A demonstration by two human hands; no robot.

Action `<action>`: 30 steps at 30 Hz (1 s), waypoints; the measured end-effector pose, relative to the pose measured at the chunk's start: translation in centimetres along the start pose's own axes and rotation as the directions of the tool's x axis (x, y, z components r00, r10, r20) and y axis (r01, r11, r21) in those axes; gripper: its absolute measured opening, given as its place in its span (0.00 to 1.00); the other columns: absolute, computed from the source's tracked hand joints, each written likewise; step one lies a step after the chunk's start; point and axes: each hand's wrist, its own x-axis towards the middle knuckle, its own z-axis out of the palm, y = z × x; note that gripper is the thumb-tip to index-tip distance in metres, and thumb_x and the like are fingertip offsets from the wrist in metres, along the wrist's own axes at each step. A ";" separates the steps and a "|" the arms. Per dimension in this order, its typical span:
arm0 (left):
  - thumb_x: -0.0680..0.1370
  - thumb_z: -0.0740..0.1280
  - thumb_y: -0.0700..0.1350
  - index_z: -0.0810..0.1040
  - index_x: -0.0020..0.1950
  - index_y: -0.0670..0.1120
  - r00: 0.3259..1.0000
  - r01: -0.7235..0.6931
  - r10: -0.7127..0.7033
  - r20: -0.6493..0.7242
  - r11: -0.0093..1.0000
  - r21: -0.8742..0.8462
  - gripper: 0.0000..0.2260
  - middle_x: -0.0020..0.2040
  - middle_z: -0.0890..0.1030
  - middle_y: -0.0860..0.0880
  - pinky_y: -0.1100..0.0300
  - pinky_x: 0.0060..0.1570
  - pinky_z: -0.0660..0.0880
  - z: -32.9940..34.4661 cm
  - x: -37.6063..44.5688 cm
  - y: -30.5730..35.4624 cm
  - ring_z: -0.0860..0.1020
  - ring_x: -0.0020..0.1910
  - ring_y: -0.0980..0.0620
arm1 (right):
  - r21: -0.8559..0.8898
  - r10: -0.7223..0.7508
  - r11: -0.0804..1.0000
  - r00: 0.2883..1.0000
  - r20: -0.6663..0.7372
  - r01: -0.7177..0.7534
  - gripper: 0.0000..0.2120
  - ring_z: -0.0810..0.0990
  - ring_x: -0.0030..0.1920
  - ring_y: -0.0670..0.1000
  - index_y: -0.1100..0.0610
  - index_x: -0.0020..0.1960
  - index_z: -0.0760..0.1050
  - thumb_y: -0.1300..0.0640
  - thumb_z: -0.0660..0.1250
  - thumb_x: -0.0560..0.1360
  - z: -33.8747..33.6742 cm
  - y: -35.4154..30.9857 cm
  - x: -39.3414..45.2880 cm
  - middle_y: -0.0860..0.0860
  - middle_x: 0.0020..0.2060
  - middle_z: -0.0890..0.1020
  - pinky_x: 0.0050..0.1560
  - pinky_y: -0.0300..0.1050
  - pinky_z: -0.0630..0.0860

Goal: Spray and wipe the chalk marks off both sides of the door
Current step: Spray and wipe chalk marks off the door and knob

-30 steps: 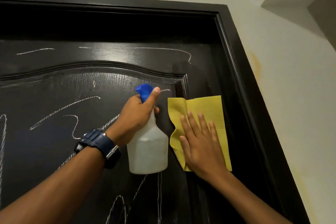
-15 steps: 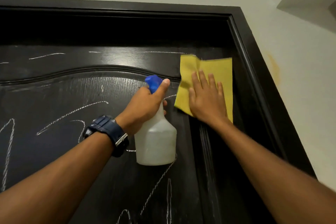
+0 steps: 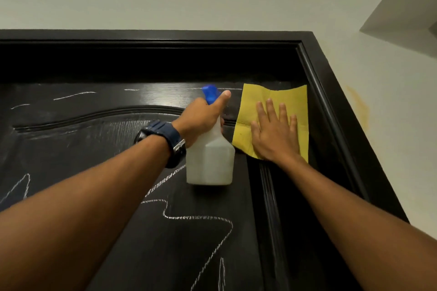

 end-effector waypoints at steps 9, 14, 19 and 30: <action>0.81 0.59 0.62 0.72 0.45 0.45 0.999 0.014 -0.016 0.029 0.998 0.068 0.20 0.39 0.78 0.45 0.60 0.36 0.76 -0.5 2.2 1.1 0.76 0.33 0.52 | -0.005 -0.095 0.995 0.995 0.024 0.095 0.29 0.37 0.81 0.56 0.46 0.82 0.40 0.40 0.43 0.84 -0.6 0.1 1.4 0.48 0.81 0.41 0.77 0.62 0.36; 0.81 0.59 0.63 0.75 0.53 0.43 0.997 0.075 -0.073 -0.017 0.991 0.114 0.23 0.41 0.79 0.45 0.55 0.44 0.79 -2.8 3.0 0.8 0.78 0.37 0.49 | 0.006 -0.078 0.997 0.997 0.001 0.078 0.29 0.39 0.81 0.59 0.47 0.82 0.42 0.41 0.41 0.84 -1.2 -4.4 8.3 0.49 0.82 0.44 0.78 0.65 0.39; 0.79 0.62 0.65 0.77 0.61 0.40 0.990 0.136 -0.130 -0.054 0.984 0.114 0.28 0.44 0.80 0.44 0.49 0.49 0.80 -4.6 3.2 0.8 0.80 0.40 0.47 | -0.003 -0.354 0.935 0.933 0.062 0.355 0.29 0.37 0.81 0.57 0.46 0.82 0.42 0.39 0.41 0.84 0.4 -7.6 3.9 0.47 0.82 0.41 0.78 0.63 0.37; 0.80 0.59 0.64 0.74 0.57 0.41 0.984 0.165 -0.135 -0.112 0.930 0.328 0.26 0.44 0.79 0.45 0.57 0.40 0.78 -10.0 0.9 -0.4 0.78 0.36 0.51 | 0.013 -0.202 0.979 0.979 0.034 0.201 0.31 0.41 0.81 0.58 0.49 0.83 0.42 0.38 0.43 0.83 0.0 -9.6 6.5 0.50 0.82 0.43 0.77 0.66 0.39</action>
